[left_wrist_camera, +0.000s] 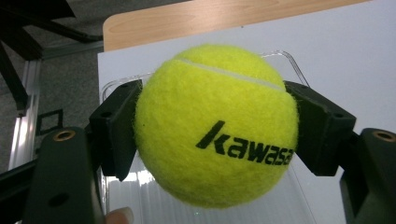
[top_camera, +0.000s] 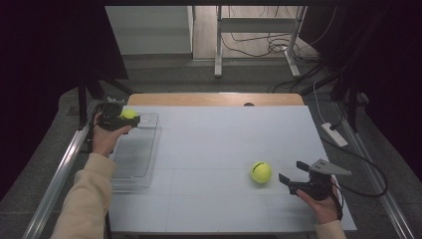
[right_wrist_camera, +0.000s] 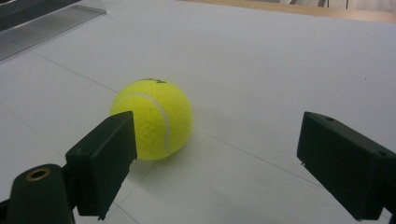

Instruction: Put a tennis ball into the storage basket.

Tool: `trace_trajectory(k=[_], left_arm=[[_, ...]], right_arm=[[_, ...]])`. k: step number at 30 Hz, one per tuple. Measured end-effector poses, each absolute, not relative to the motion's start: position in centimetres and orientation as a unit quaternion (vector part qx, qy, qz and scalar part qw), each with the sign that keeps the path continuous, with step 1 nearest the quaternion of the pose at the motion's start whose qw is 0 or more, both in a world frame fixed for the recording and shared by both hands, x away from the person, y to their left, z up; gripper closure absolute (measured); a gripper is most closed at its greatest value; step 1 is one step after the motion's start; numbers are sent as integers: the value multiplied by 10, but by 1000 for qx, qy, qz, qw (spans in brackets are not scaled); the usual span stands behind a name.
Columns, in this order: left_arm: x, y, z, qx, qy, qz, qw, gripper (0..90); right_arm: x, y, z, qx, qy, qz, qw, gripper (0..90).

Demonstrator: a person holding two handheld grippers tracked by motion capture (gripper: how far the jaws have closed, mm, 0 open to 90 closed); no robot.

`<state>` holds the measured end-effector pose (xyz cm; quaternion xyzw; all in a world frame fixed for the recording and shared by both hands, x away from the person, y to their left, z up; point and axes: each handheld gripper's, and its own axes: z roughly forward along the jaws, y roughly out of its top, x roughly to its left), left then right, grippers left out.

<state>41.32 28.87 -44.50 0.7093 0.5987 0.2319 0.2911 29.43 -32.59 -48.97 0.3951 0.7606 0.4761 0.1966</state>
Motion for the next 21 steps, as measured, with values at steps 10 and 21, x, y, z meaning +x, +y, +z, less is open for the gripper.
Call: trace_trajectory(k=[10, 21], left_arm=[[421, 290, -454, 717, 603, 220, 271, 268], [428, 290, -459, 722, 610, 212, 247, 268]], right_arm=[[294, -328, -489, 396, 759, 477, 198, 120], [294, -327, -489, 395, 761, 474, 198, 121]])
